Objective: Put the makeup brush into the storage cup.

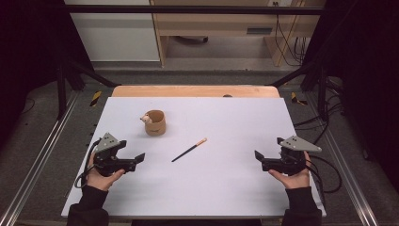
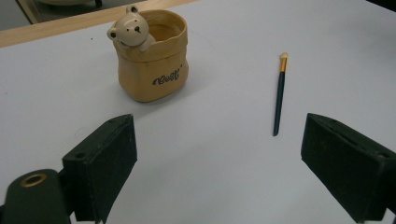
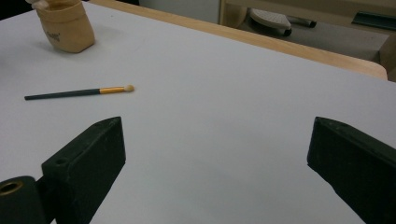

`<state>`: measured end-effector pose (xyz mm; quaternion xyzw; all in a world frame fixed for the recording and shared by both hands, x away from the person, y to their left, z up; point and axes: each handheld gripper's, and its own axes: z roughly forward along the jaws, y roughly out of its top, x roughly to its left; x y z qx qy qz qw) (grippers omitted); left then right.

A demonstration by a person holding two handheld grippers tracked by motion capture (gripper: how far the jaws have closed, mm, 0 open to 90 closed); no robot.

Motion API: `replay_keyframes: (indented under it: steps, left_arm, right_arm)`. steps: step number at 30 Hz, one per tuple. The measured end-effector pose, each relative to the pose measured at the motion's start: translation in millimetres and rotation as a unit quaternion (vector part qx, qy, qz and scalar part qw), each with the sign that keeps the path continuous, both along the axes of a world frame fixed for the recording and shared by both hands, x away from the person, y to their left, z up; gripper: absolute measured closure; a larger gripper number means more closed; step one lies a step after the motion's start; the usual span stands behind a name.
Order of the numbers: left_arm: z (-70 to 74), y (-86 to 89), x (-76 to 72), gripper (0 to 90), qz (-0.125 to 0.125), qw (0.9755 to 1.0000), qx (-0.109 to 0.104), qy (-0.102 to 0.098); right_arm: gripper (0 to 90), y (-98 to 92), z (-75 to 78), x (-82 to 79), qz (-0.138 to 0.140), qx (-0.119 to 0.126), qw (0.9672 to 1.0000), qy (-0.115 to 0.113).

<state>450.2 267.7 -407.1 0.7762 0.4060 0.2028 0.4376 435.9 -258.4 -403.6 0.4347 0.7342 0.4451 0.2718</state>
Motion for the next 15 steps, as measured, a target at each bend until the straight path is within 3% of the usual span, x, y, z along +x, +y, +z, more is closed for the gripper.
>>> replay_keyframes:
  steps: [15]
  left_arm:
    - [1.4,-21.5,8.0,11.1,-0.021,0.9996,0.020,0.006]
  right_arm:
    - [4.6,2.2,1.2,-0.3,0.005,-0.002,1.0000,0.001]
